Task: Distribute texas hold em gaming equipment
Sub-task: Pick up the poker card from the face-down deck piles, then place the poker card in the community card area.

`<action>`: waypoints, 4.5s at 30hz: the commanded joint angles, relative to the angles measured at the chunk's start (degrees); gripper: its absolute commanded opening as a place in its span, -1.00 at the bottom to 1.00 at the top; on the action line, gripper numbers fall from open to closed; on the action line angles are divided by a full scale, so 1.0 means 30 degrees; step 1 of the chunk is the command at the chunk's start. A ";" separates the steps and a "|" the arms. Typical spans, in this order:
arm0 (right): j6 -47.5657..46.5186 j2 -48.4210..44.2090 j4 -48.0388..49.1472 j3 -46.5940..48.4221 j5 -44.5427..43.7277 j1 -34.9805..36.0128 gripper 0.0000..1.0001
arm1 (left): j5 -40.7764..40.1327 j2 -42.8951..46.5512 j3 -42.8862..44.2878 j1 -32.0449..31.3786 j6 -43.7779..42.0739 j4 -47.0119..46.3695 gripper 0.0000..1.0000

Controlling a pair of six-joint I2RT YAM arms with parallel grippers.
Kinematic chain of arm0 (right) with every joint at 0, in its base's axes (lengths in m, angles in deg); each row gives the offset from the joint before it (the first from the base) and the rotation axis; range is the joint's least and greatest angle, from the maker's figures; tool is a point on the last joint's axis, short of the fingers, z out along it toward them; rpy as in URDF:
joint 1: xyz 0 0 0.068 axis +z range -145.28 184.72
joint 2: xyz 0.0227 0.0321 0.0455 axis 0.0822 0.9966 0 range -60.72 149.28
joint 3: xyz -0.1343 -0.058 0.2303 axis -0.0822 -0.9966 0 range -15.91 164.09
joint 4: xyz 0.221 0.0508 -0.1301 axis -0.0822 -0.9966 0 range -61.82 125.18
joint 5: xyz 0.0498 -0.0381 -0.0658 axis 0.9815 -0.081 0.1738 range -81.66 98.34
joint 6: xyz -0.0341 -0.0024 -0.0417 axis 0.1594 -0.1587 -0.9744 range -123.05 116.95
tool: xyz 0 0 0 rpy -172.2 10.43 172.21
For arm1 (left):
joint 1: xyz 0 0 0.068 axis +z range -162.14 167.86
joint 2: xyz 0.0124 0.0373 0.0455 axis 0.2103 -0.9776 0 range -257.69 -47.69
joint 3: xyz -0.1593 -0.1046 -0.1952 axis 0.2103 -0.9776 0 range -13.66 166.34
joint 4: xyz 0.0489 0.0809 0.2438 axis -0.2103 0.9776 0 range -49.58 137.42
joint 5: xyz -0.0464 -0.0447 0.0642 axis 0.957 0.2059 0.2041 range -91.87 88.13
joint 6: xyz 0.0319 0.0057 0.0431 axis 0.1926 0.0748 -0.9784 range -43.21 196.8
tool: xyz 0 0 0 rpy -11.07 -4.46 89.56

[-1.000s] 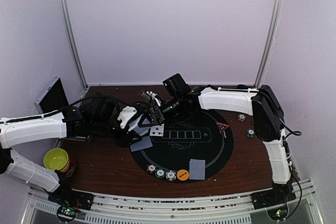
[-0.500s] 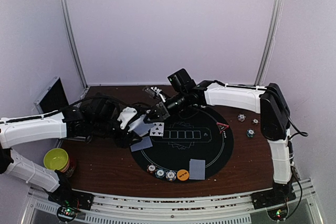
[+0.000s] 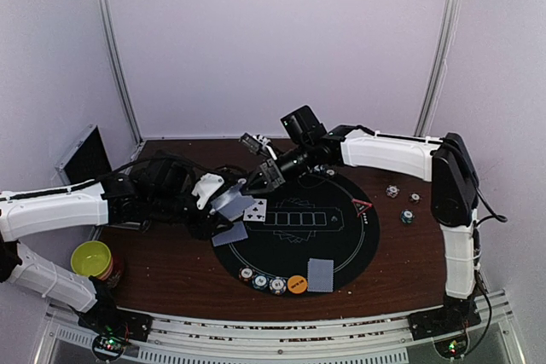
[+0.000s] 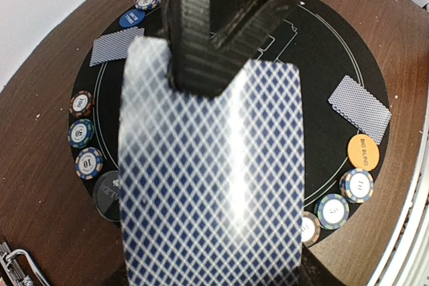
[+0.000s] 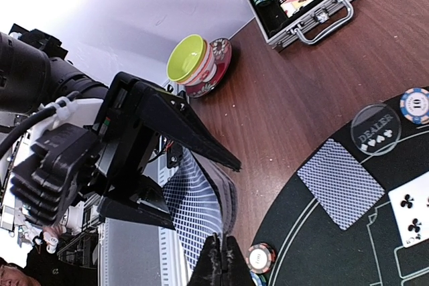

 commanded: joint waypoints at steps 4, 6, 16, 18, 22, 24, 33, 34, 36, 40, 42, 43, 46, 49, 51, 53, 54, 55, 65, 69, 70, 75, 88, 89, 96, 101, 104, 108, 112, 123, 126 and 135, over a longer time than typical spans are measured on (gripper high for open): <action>-0.0605 -0.1910 -0.0454 -0.0180 -0.0373 -0.1723 -1.00 | -0.0235 0.0268 0.0154 -0.0038 -0.0176 -0.0470 0.18; -0.0694 -0.2287 -0.0455 -0.0264 -0.0545 -0.2120 -1.00 | -0.0263 0.0296 0.0163 -0.0039 -0.0175 -0.0457 0.18; -0.6192 -0.3170 -0.4503 0.1032 -1.0562 -0.2877 -1.00 | -0.0658 0.0453 0.0170 -0.0037 0.0008 -0.0411 0.18; -0.6908 -0.3074 -0.4620 0.0947 -1.2747 -0.2828 -1.00 | -0.0699 0.0476 0.0191 -0.0037 0.0031 -0.0417 0.17; -0.8669 -0.2591 -0.4843 0.0763 -1.7387 -0.2216 -1.00 | -0.0861 0.0486 0.0221 -0.0028 0.0067 -0.0355 0.18; -0.9670 -0.2189 -0.4885 0.0642 -1.9608 -0.1659 -1.00 | -0.0861 0.0477 0.0220 -0.0038 0.0055 -0.0357 0.18; -1.3219 0.0271 -0.5362 0.1530 -2.6943 0.0851 -1.00 | -0.1006 0.0727 0.0180 -0.0031 0.0090 -0.0363 0.18; -1.3529 0.0419 -0.5169 0.1440 -2.7471 0.1115 -1.00 | -0.1008 0.0734 0.0184 -0.0037 0.0093 -0.0358 0.18; -1.4120 0.0626 -0.4425 0.1063 -2.8318 0.1562 -1.00 | -0.1015 0.0764 0.0192 -0.0037 0.0098 -0.0369 0.18; -1.5082 0.1352 -0.3200 0.0687 -2.9899 0.2345 -1.00 | -0.1030 0.0903 0.0186 -0.0035 0.0099 -0.0369 0.18; -1.5408 0.1780 -0.2935 0.0752 -3.0046 0.2590 -1.00 | -0.1081 0.0989 0.0190 -0.0032 0.0093 -0.0366 0.18; -1.5567 0.1970 -0.2819 0.0753 -3.0023 0.2735 -1.00 | -0.1076 0.1027 0.0189 -0.0034 0.0101 -0.0366 0.18; -1.5988 0.2581 -0.2611 0.0753 -3.0022 0.3115 -1.00 | -0.1072 0.1067 0.0178 -0.0037 0.0109 -0.0349 0.18; -1.6292 0.3101 -0.2552 0.0726 -2.9984 0.3505 -1.00 | -0.1081 0.1112 0.0175 -0.0023 0.0096 -0.0369 0.18; -1.6392 0.3301 -0.2494 0.0698 -2.9677 0.3663 -1.00 | -0.1070 0.1178 0.0193 -0.0029 0.0053 -0.0348 0.18; -1.6459 0.3467 -0.2469 0.0666 -2.9339 0.3782 -1.00 | -0.1089 0.1229 0.0169 -0.0037 0.0057 -0.0369 0.18; -1.6475 0.3532 -0.2475 0.0666 -2.9184 0.3848 -1.00 | -0.1095 0.1258 0.0190 -0.0045 0.0071 -0.0344 0.18; -1.6481 0.3592 -0.2475 0.0665 -2.9059 0.3889 -1.00 | -0.1096 0.1262 0.0171 -0.0039 0.0084 -0.0359 0.18; -1.6462 0.3898 -0.3011 0.0336 -2.8114 0.4451 -1.00 | -0.1096 0.1291 0.0168 -0.0031 0.0101 -0.0351 0.18; -1.6488 0.3764 -0.3042 -0.0026 -2.7928 0.4507 -1.00 | -0.1097 0.1268 0.0165 -0.0021 0.0060 -0.0365 0.18; -1.6475 0.3738 -0.3107 -0.0076 -2.7883 0.4531 -1.00 | -0.1096 0.1263 0.0160 -0.0036 0.0071 -0.0351 0.18; -1.6403 0.3414 -0.3287 -0.0346 -2.7107 0.4672 -1.00 | -0.1096 0.1263 0.0164 -0.0032 0.0063 -0.0356 0.18; -1.6540 0.3373 -0.3109 -0.0744 -2.7189 0.4938 -0.95 | -0.1167 0.1299 0.0147 -0.0037 0.0064 -0.0352 0.18; -1.6547 0.3418 -0.3130 -0.0741 -2.7272 0.4918 -0.90 | -0.1134 0.1293 0.0162 -0.0038 0.0064 -0.0353 0.18; -1.6554 0.3286 -0.3403 -0.0770 -2.7030 0.4945 -0.72 | -0.1186 0.1262 0.0164 -0.0028 0.0051 -0.0355 0.18; -1.6547 0.3059 -0.3551 -0.0741 -2.6662 0.4992 -0.66 | -0.1213 0.1292 0.0160 -0.0028 0.0023 -0.0369 0.18; -1.6548 0.3080 -0.3588 -0.0766 -2.6779 0.4976 -0.59 | -0.1213 0.1266 0.0154 -0.0030 0.0023 -0.0360 0.18; -1.6472 0.3064 -0.3712 -0.0784 -2.6714 0.4982 -0.51 | -0.1213 0.1288 0.0121 -0.0037 0.0020 -0.0347 0.18; -1.6082 0.2666 -0.4029 -0.0737 -2.6682 0.4983 -0.41 | -0.1217 0.1270 0.0134 -0.0035 0.0000 -0.0342 0.18; -1.3748 0.0193 -0.3570 -0.2412 -2.6938 0.4111 0.01 | -0.1230 0.1345 0.0119 -0.0038 0.0007 -0.0352 0.18; -1.2987 -0.0128 -0.3041 -0.2993 -2.7264 0.3303 0.11 | -0.1222 0.1322 0.0132 -0.0053 0.0032 -0.0364 0.18; -1.0748 0.0944 -0.2355 -0.2960 -2.6724 0.0633 0.33 | -0.1290 0.1248 0.0131 -0.0038 0.0029 -0.0352 0.18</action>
